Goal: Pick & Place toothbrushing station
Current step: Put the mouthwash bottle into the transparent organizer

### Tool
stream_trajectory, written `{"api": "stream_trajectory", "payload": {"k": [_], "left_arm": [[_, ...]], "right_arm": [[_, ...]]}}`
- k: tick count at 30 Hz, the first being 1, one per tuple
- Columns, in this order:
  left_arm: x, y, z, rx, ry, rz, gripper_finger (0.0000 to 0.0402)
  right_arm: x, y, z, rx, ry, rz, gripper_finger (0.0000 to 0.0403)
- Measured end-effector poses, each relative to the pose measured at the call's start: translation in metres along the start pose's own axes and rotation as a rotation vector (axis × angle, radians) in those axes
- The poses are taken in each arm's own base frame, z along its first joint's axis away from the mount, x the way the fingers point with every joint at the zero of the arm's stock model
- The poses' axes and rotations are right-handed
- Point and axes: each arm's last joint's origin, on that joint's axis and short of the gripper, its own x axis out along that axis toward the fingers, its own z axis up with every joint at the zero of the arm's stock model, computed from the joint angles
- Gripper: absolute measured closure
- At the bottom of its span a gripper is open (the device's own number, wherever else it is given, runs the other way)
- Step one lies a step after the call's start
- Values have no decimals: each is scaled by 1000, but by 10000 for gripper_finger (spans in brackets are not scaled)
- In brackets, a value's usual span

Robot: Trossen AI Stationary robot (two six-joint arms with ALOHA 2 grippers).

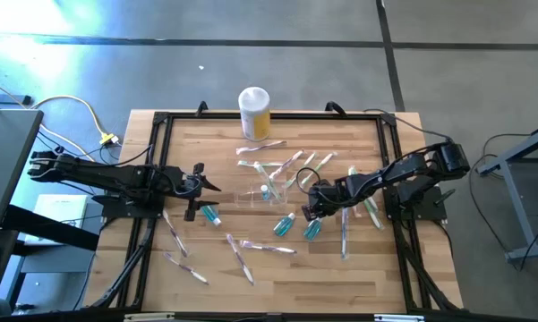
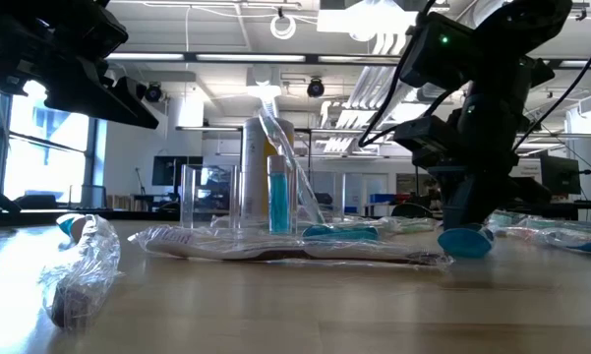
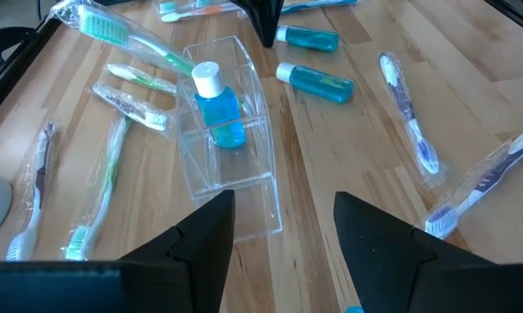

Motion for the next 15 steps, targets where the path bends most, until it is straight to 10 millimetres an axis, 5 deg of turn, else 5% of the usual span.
{"api": "stream_trajectory", "payload": {"k": [15], "left_arm": [[0, 0, -1, 2, 7, -1, 210]], "right_arm": [[-18, 2, 6, -130, -134, 32, 401]]}}
